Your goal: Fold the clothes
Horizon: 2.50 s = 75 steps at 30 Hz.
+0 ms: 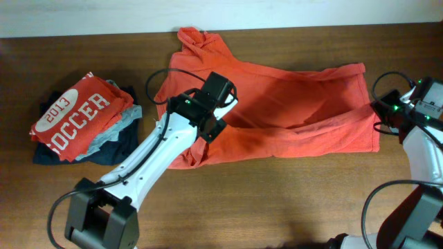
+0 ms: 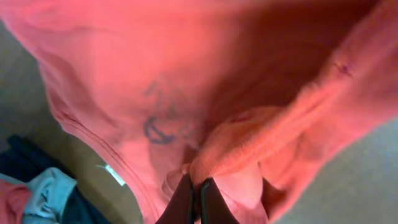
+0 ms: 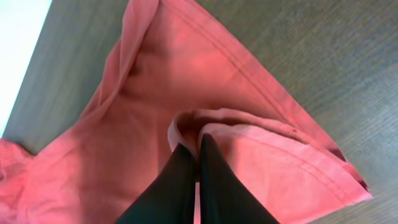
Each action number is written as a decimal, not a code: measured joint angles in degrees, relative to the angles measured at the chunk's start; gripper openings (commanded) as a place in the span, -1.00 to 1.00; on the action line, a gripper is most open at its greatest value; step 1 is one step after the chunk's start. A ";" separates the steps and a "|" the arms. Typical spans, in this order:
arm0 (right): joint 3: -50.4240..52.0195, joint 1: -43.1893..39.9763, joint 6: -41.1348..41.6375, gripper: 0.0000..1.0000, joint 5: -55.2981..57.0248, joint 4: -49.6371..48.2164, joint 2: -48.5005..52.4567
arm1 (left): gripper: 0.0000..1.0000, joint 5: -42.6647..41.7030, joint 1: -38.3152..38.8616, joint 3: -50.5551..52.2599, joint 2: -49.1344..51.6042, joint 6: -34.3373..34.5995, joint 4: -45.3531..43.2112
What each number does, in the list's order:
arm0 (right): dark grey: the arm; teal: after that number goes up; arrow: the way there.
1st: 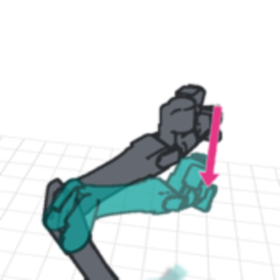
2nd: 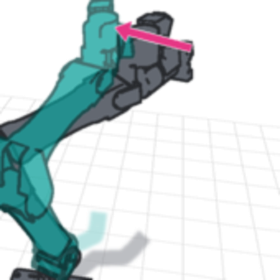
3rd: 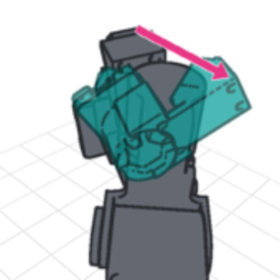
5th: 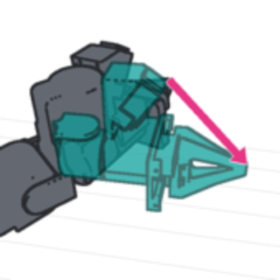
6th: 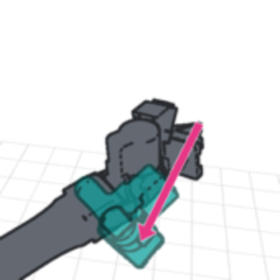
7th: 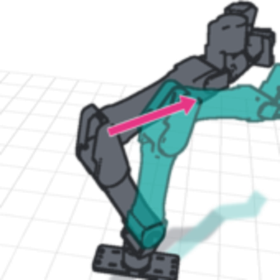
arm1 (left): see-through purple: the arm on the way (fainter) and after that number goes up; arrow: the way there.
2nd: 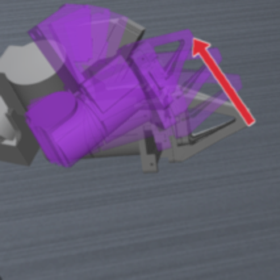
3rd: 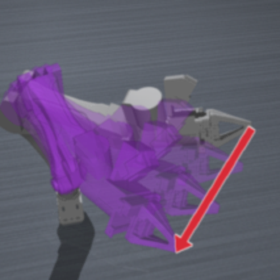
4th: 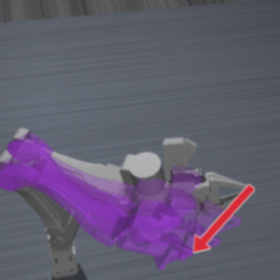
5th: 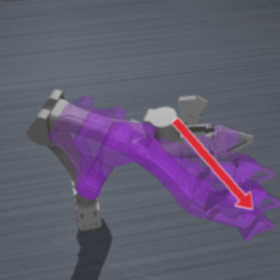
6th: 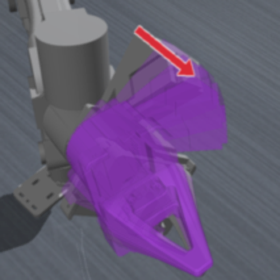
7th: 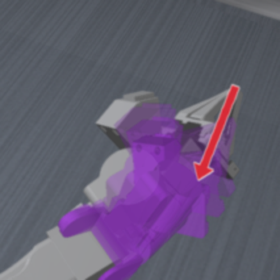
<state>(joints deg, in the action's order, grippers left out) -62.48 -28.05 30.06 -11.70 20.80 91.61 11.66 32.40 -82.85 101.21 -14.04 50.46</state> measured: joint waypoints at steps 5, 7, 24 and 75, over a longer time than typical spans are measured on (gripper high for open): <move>0.00 0.04 -0.02 -0.92 0.70 -2.01 2.45 | -0.86 0.39 -2.89 0.00 2.45 -0.17 -4.52; 0.00 0.04 0.00 -0.91 0.90 -2.34 3.34 | -0.81 0.35 -3.72 0.00 3.72 -0.46 -5.51; 0.00 0.04 0.17 0.38 -0.63 0.52 4.13 | 0.74 3.43 -4.17 -4.81 7.15 1.25 3.67; -0.11 0.04 -0.74 0.40 -5.38 21.44 -8.57 | -0.99 -1.20 -14.58 -8.17 6.64 11.98 11.61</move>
<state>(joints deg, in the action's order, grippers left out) -62.59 -28.01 29.32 -17.08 42.24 83.05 10.46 17.82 -91.02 107.85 -2.07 62.06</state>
